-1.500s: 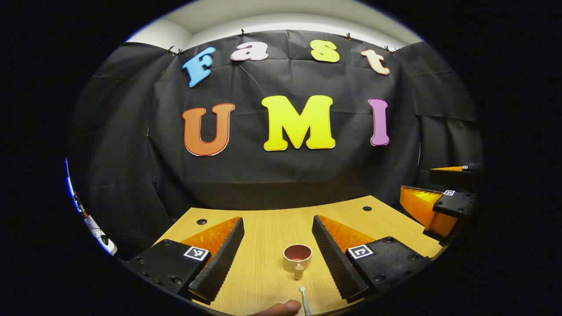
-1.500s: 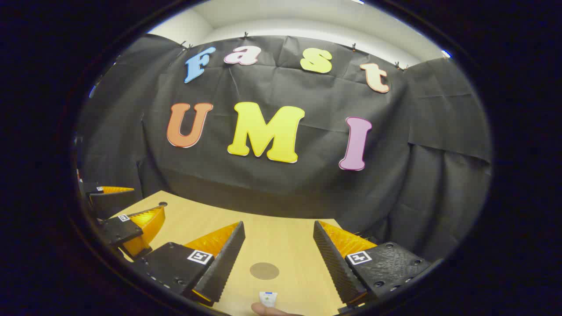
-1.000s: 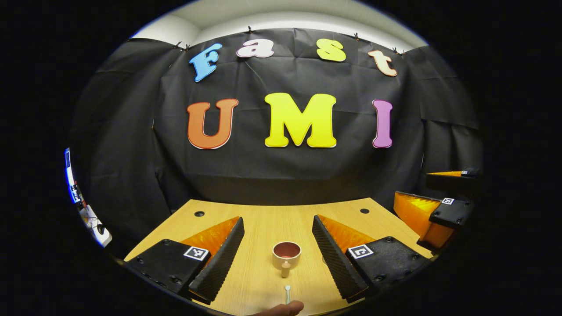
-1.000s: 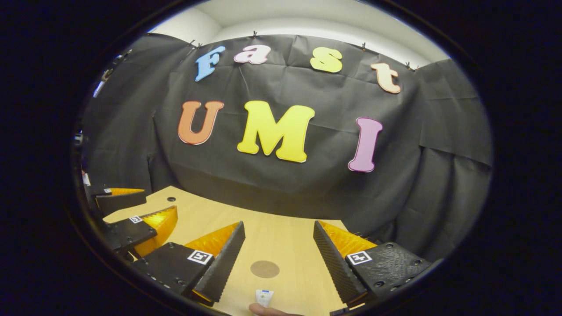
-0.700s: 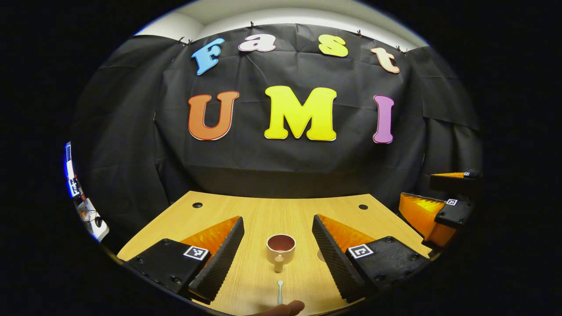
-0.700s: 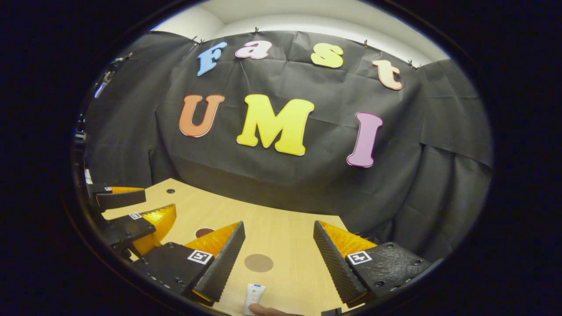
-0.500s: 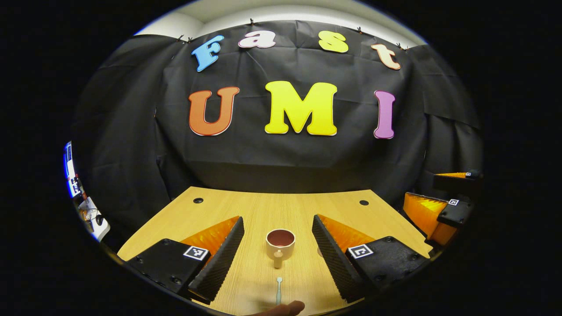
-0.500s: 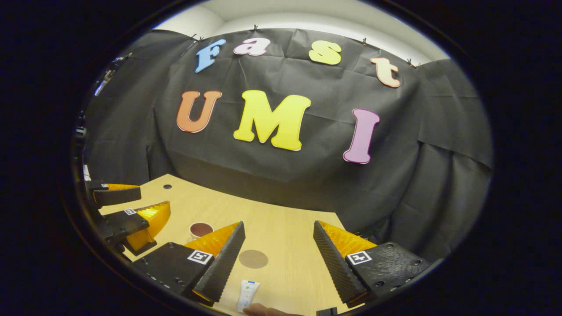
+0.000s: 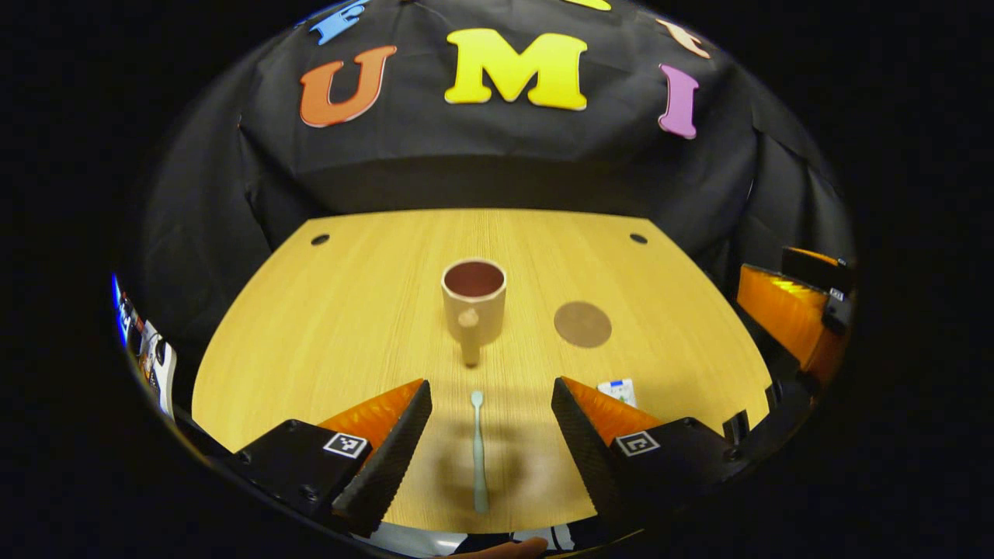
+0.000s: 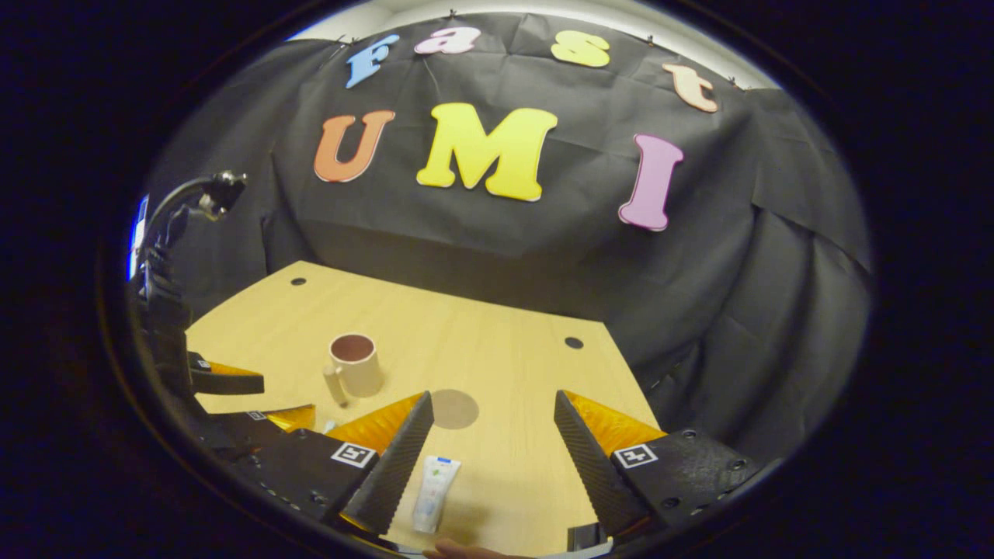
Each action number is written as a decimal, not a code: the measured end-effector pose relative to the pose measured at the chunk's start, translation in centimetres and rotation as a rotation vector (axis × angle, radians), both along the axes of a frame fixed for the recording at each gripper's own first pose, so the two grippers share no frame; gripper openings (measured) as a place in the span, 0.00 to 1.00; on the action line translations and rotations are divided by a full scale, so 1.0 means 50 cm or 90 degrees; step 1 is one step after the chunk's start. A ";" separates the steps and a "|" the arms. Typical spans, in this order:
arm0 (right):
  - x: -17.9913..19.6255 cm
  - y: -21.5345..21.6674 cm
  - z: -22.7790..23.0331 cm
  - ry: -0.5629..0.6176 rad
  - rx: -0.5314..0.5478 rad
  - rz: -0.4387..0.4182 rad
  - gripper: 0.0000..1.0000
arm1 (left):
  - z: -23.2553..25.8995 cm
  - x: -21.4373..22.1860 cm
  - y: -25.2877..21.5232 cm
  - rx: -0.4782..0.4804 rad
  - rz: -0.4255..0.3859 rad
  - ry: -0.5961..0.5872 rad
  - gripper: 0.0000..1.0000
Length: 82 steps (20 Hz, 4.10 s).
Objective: Put the toothbrush and toothpaste on the desktop into the cup, then pick up the cup and place it on the coaster on the desktop.
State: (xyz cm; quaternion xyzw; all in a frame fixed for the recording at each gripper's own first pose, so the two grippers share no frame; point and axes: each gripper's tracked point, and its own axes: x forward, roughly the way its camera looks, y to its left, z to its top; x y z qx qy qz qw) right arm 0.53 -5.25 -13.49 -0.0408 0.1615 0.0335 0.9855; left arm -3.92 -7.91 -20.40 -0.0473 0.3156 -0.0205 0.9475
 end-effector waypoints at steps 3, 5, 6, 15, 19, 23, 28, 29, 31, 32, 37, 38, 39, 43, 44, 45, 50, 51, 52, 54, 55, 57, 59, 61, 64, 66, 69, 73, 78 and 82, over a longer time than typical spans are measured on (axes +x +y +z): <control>-0.003 -0.011 -0.050 0.048 -0.009 -0.010 0.95 | -0.082 -0.020 -0.011 -0.028 0.006 0.086 1.00; -0.005 -0.029 -0.076 0.079 -0.017 -0.033 0.98 | -0.114 -0.022 -0.012 -0.039 0.019 0.121 1.00; -0.005 -0.032 -0.084 0.093 -0.012 -0.039 0.98 | -0.124 -0.017 -0.009 -0.036 0.027 0.132 1.00; -0.011 -0.005 -0.119 0.131 -0.065 -0.021 0.94 | -0.164 0.009 0.011 -0.018 0.046 0.183 0.50; -0.010 -0.006 -0.129 0.143 -0.059 -0.021 0.94 | -0.171 0.010 0.018 -0.016 0.045 0.184 0.23; -0.012 0.003 -0.161 0.179 -0.044 -0.015 0.94 | -0.171 0.004 0.017 -0.032 0.031 0.174 0.14; -0.028 0.043 -0.244 0.263 -0.031 0.025 0.94 | -0.149 -0.009 0.041 -0.042 0.036 0.137 0.12; -0.031 0.050 -0.265 0.284 -0.029 0.031 0.94 | -0.140 -0.015 0.041 -0.055 0.039 0.129 0.11; -0.038 0.069 -0.301 0.326 -0.016 0.043 0.94 | -0.111 -0.019 0.049 -0.069 0.046 0.102 0.11; -0.036 0.076 -0.317 0.342 -0.013 0.041 0.94 | -0.094 -0.019 0.058 -0.067 0.048 0.084 0.12; -0.045 0.102 -0.379 0.422 -0.009 0.045 0.89 | 0.000 -0.015 0.094 -0.035 0.064 -0.014 0.11; -0.047 0.101 -0.387 0.436 -0.010 0.040 0.88 | 0.023 -0.012 0.096 -0.036 0.067 -0.032 0.11; -0.051 0.105 -0.395 0.449 -0.005 0.042 0.84 | 0.043 -0.011 0.097 -0.033 0.066 -0.050 0.11; -0.058 0.118 -0.414 0.475 0.007 0.052 0.76 | 0.135 0.003 0.106 -0.013 0.063 -0.133 0.11; -0.057 0.119 -0.416 0.478 0.008 0.053 0.73 | 0.160 0.007 0.108 -0.012 0.062 -0.154 0.11; -0.055 0.121 -0.419 0.476 0.011 0.053 0.71 | 0.156 0.007 0.109 -0.010 0.064 -0.170 0.11; -0.055 0.126 -0.431 0.494 0.019 0.046 0.55 | 0.274 0.018 0.148 0.023 0.076 -0.254 0.11; -0.051 0.124 -0.440 0.497 0.024 0.045 0.51 | 0.303 0.020 0.155 0.028 0.077 -0.272 0.11; -0.050 0.118 -0.440 0.497 0.028 0.045 0.48 | 0.333 0.024 0.159 0.031 0.078 -0.288 0.11; -0.049 0.119 -0.436 0.499 0.039 0.047 0.41 | 0.384 0.034 0.168 0.032 0.087 -0.319 0.11; -0.047 0.120 -0.434 0.499 0.047 0.049 0.39 | 0.402 0.042 0.174 0.031 0.090 -0.328 0.11; -0.046 0.117 -0.426 0.492 0.053 0.059 0.32 | 0.439 0.060 0.178 0.028 0.087 -0.346 0.11; -0.042 0.116 -0.397 0.463 0.064 0.070 0.31 | 0.462 0.078 0.184 0.038 0.080 -0.364 0.11; -0.030 0.118 -0.348 0.418 0.075 0.082 0.24 | 0.477 0.097 0.190 0.033 0.073 -0.374 0.11; -0.012 0.106 -0.246 0.332 0.089 0.093 0.25 | 0.506 0.134 0.197 0.019 0.067 -0.389 0.11; -0.005 0.098 -0.182 0.269 0.085 0.097 0.24 | 0.522 0.165 0.203 0.010 0.062 -0.403 0.11; 0.000 0.077 -0.114 0.193 0.074 0.095 0.24 | 0.538 0.219 0.195 -0.011 0.042 -0.420 0.11; 0.002 0.020 -0.070 0.125 0.040 0.060 0.24 | 0.504 0.279 0.158 -0.023 0.020 -0.420 0.11; -0.019 -0.052 -0.021 0.079 0.057 -0.003 0.24 | 0.398 0.336 0.108 -0.002 -0.006 -0.385 0.11; -0.048 -0.068 -0.040 0.095 0.055 -0.020 0.24 | 0.377 0.356 0.098 -0.033 0.014 -0.371 0.12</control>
